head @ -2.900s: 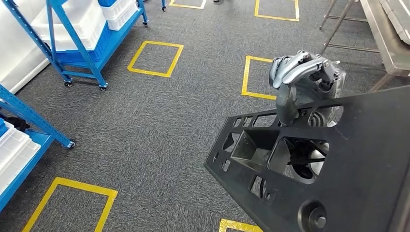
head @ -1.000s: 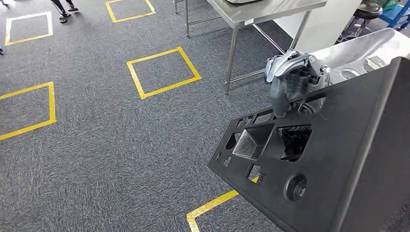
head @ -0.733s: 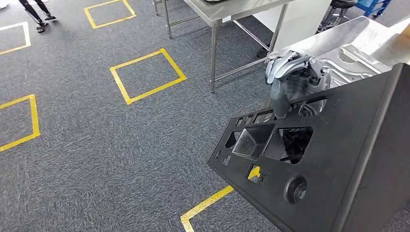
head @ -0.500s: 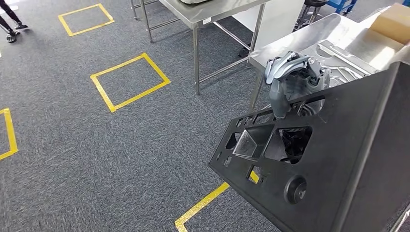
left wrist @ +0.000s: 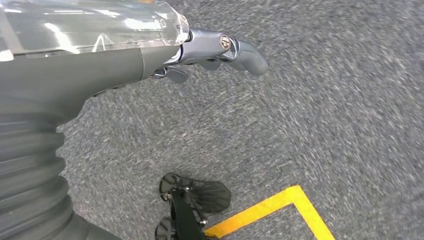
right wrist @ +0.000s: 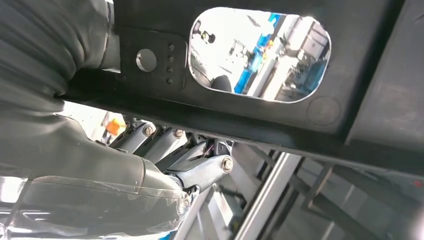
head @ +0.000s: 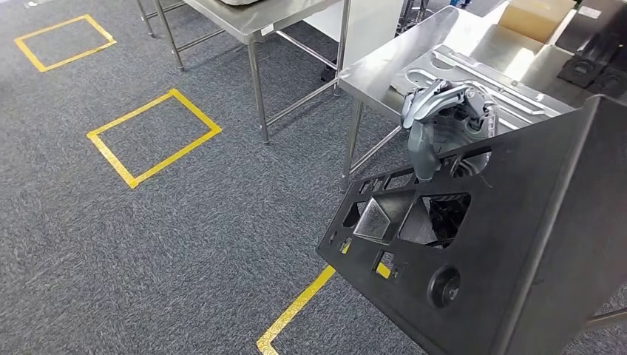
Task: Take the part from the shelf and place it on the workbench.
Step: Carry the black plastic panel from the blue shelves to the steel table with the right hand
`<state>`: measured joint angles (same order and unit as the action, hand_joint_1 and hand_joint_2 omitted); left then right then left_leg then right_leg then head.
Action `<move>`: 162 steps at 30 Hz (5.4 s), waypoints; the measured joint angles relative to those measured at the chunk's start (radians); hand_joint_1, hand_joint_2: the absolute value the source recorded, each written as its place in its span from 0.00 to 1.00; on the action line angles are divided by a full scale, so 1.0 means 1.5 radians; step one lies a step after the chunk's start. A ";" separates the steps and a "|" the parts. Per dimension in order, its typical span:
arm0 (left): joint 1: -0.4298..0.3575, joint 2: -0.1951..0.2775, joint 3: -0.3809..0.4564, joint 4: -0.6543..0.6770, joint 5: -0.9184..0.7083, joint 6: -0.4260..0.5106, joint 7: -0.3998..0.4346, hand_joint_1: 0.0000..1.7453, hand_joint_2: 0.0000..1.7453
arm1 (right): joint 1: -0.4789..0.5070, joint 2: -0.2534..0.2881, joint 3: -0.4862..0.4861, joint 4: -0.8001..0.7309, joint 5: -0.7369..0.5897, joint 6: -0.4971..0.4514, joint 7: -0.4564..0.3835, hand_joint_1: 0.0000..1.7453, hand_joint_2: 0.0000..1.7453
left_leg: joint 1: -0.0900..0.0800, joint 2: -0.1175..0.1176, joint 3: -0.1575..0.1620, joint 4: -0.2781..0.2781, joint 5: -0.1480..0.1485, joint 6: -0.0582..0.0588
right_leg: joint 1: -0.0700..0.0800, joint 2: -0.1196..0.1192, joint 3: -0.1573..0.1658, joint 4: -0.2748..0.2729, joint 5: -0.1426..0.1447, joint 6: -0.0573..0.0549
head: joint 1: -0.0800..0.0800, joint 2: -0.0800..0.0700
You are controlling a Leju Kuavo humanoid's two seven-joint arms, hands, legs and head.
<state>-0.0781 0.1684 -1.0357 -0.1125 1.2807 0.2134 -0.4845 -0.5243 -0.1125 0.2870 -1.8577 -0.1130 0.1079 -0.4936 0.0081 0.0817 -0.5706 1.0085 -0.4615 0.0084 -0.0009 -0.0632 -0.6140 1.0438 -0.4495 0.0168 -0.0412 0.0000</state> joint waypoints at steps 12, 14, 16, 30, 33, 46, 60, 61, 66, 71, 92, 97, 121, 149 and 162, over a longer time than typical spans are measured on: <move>-0.002 -0.001 -0.006 0.000 -0.003 -0.002 0.001 0.00 1.00 | 0.006 -0.003 0.001 -0.002 0.001 -0.004 -0.004 1.00 1.00 | 0.004 -0.050 -0.077 0.179 -0.076 -0.026 | -0.001 0.081 0.013 -0.027 0.007 -0.027 | 0.000 0.000; -0.003 0.000 -0.006 0.000 -0.003 -0.002 0.001 0.00 1.00 | 0.007 -0.003 0.001 -0.002 0.001 -0.004 -0.004 1.00 1.00 | 0.005 -0.067 -0.039 0.089 -0.026 -0.022 | -0.002 0.098 0.014 -0.024 0.005 -0.024 | 0.000 0.000; -0.003 0.000 -0.006 0.000 -0.003 -0.002 0.002 0.00 1.00 | 0.006 -0.003 0.001 -0.002 0.001 -0.004 -0.004 1.00 1.00 | 0.007 -0.095 -0.009 0.020 -0.001 -0.018 | -0.003 0.113 0.010 -0.019 0.005 -0.018 | 0.000 0.000; -0.004 -0.008 -0.006 0.000 0.000 0.012 0.004 0.00 1.00 | -0.015 -0.004 0.002 -0.001 0.005 -0.004 0.004 1.00 1.00 | 0.003 -0.008 0.011 -0.005 -0.005 0.005 | -0.004 0.017 -0.030 0.048 -0.007 0.009 | 0.000 0.000; -0.005 -0.008 -0.006 0.000 0.000 0.013 0.003 0.00 1.00 | -0.023 -0.004 0.003 -0.002 0.005 -0.005 0.006 1.00 1.00 | -0.002 0.010 0.016 -0.004 -0.011 -0.005 | 0.004 -0.006 0.003 -0.022 0.010 -0.004 | 0.000 0.000; -0.001 -0.009 -0.004 0.000 -0.002 0.017 0.018 0.00 1.00 | -0.028 -0.005 0.014 -0.006 0.018 -0.011 0.014 1.00 1.00 | 0.005 -0.078 -0.029 0.059 -0.013 -0.019 | -0.001 0.103 0.005 -0.023 0.014 -0.022 | 0.000 0.000; -0.001 -0.010 0.000 0.000 0.000 0.016 0.025 0.00 1.00 | -0.021 -0.007 0.019 -0.007 0.021 -0.015 0.012 1.00 1.00 | 0.006 -0.015 0.005 -0.008 0.005 0.009 | -0.011 0.035 -0.065 0.107 -0.029 0.018 | 0.000 0.000; -0.001 -0.010 0.000 0.000 0.000 0.016 0.026 0.00 1.00 | -0.022 -0.007 0.019 -0.007 0.021 -0.015 0.012 1.00 1.00 | 0.005 -0.008 0.008 -0.007 0.002 0.006 | -0.011 0.021 -0.037 0.056 -0.009 0.016 | 0.000 0.000; -0.003 -0.010 0.001 0.000 0.000 0.011 0.030 0.00 1.00 | -0.021 -0.008 0.020 -0.008 0.021 -0.017 0.010 1.00 1.00 | 0.000 0.021 0.016 -0.006 -0.007 -0.012 | -0.003 0.012 0.003 -0.026 0.016 -0.003 | 0.000 0.000; -0.004 -0.009 0.001 0.000 -0.002 0.008 0.030 0.00 1.00 | -0.016 -0.009 0.020 -0.012 0.022 -0.019 0.007 1.00 1.00 | 0.008 -0.039 -0.034 0.114 -0.078 -0.024 | -0.008 0.046 0.006 -0.032 0.020 -0.020 | 0.000 0.000; -0.002 -0.005 -0.001 0.000 0.000 -0.007 0.049 0.00 1.00 | 0.006 -0.009 0.019 -0.022 0.045 -0.025 -0.007 1.00 1.00 | 0.005 -0.046 -0.003 0.001 0.008 0.010 | -0.008 0.042 -0.044 0.084 -0.020 0.013 | 0.000 0.000; -0.003 -0.004 -0.001 0.000 0.000 -0.007 0.050 0.00 1.00 | 0.006 -0.010 0.018 -0.023 0.047 -0.026 -0.008 1.00 1.00 | 0.001 -0.044 0.001 0.001 0.003 -0.007 | -0.001 0.037 0.008 -0.021 0.008 -0.006 | 0.000 0.000; -0.004 0.002 -0.007 0.000 0.000 -0.013 0.051 0.00 1.00 | 0.021 -0.018 0.010 -0.028 0.044 -0.034 -0.012 1.00 1.00 | 0.003 -0.050 0.001 -0.007 0.009 0.014 | -0.007 0.048 -0.084 0.170 -0.074 0.012 | 0.000 0.000; -0.003 0.003 -0.012 0.000 -0.005 -0.013 0.049 0.00 1.00 | 0.021 -0.022 0.012 -0.045 0.088 -0.054 -0.006 1.00 1.00 | 0.000 -0.058 -0.008 -0.007 0.018 0.016 | -0.003 0.039 -0.015 0.088 -0.078 0.005 | 0.000 0.000; -0.004 0.002 -0.012 0.000 -0.006 -0.013 0.048 0.00 1.00 | 0.020 -0.021 0.012 -0.047 0.087 -0.054 -0.006 1.00 1.00 | -0.002 -0.064 0.016 0.010 -0.025 -0.012 | -0.007 0.041 0.008 -0.029 0.014 -0.017 | 0.000 0.000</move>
<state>-0.0841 0.1708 -1.0533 -0.1125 1.2718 0.1944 -0.4119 -0.4948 -0.1445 0.3054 -1.9277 0.0177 0.0272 -0.5027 0.0054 -0.0137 -0.5459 1.0232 -0.4987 -0.0092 -0.0115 -0.0012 -0.6022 1.0000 -0.4292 -0.0091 -0.0414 0.0000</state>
